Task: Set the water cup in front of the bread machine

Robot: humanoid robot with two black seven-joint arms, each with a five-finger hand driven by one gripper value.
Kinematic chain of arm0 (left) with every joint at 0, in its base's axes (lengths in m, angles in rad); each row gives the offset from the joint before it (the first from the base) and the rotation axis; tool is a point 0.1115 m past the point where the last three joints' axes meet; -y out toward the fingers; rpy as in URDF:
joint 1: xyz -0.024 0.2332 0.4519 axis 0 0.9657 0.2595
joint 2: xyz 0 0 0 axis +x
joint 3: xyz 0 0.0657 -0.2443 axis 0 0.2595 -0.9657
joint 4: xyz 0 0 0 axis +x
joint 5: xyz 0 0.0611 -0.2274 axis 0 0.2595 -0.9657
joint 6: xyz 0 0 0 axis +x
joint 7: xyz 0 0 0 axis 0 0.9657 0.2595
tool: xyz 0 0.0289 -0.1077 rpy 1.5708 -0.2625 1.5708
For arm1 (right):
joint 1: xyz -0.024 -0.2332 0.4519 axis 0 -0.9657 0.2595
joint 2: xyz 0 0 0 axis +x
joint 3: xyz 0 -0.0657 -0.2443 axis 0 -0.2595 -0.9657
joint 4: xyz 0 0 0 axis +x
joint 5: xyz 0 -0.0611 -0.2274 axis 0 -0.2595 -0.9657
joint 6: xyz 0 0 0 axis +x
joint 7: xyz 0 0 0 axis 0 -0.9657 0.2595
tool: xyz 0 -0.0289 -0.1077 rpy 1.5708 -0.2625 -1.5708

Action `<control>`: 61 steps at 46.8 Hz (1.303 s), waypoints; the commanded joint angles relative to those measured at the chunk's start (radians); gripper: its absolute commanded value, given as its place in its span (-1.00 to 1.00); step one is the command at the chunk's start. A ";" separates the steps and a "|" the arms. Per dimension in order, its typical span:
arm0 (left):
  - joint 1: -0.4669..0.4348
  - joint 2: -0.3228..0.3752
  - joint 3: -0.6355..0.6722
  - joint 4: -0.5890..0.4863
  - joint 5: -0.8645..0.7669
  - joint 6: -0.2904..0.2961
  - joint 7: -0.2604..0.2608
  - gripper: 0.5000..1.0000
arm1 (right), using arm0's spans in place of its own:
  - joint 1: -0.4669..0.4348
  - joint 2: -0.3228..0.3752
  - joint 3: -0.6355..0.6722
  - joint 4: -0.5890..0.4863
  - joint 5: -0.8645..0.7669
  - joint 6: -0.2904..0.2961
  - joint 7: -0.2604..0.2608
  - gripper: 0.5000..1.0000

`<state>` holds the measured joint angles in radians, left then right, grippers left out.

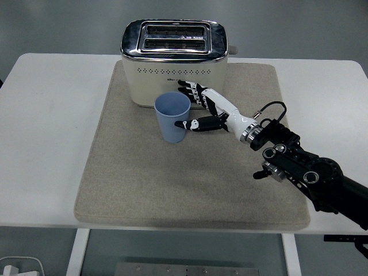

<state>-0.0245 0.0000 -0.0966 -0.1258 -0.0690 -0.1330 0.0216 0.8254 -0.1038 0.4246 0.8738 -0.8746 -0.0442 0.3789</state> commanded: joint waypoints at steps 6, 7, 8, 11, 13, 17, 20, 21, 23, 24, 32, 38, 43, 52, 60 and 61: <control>0.000 0.000 0.000 0.000 0.000 0.000 0.000 0.99 | -0.011 -0.100 0.003 0.092 0.002 0.000 0.000 0.82; 0.000 0.000 0.000 0.000 0.000 0.001 0.000 0.99 | -0.012 -0.114 0.003 0.103 0.002 0.000 0.000 0.82; 0.000 0.000 0.000 0.000 0.000 0.000 0.000 0.99 | -0.014 -0.128 0.003 0.112 0.002 0.000 0.000 0.82; 0.000 0.000 0.000 0.000 0.000 0.000 0.000 0.99 | -0.025 -0.171 0.003 0.140 0.009 0.000 0.000 0.82; 0.000 0.000 0.000 0.000 0.000 0.000 0.000 0.99 | -0.028 -0.200 0.003 0.149 0.020 0.001 0.002 0.82; 0.000 0.000 0.000 0.000 0.000 0.000 0.000 0.99 | -0.028 -0.252 0.003 0.151 0.048 0.013 0.014 0.82; 0.000 0.000 0.000 0.000 0.000 0.001 0.000 0.99 | -0.029 -0.290 0.005 0.149 0.069 0.038 0.031 0.82; 0.000 0.000 0.000 0.000 0.000 0.000 0.000 0.99 | -0.029 -0.304 0.008 0.149 0.080 0.043 0.035 0.82; 0.000 0.000 0.000 0.000 0.000 0.001 0.000 0.99 | -0.034 -0.332 0.023 0.148 0.103 0.050 0.041 0.82; 0.000 0.000 0.000 0.000 0.000 0.000 0.000 0.99 | -0.038 -0.344 0.032 0.148 0.112 0.053 0.043 0.82; 0.000 0.000 0.000 0.000 0.000 0.000 0.000 0.99 | -0.078 -0.424 0.117 0.126 0.166 0.109 0.044 0.82; 0.000 0.000 0.000 0.000 0.000 0.000 0.000 0.99 | -0.103 -0.453 0.166 0.099 0.200 0.125 0.043 0.82; 0.000 0.000 0.000 0.000 0.000 0.000 0.000 0.99 | -0.106 -0.459 0.172 0.056 0.275 0.129 0.040 0.82; 0.000 0.000 0.000 0.000 0.000 0.000 0.000 0.99 | -0.121 -0.456 0.167 0.033 0.391 0.138 0.031 0.82; 0.000 0.000 0.000 0.000 0.000 0.000 0.000 0.99 | -0.127 -0.445 0.171 0.034 0.445 0.141 0.015 0.82; 0.000 0.000 0.000 0.000 0.000 0.001 0.000 0.99 | -0.127 -0.445 0.171 0.034 0.445 0.145 0.015 0.82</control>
<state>-0.0245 0.0000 -0.0966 -0.1258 -0.0690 -0.1333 0.0216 0.6982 -0.5511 0.5942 0.9067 -0.4349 0.0962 0.3946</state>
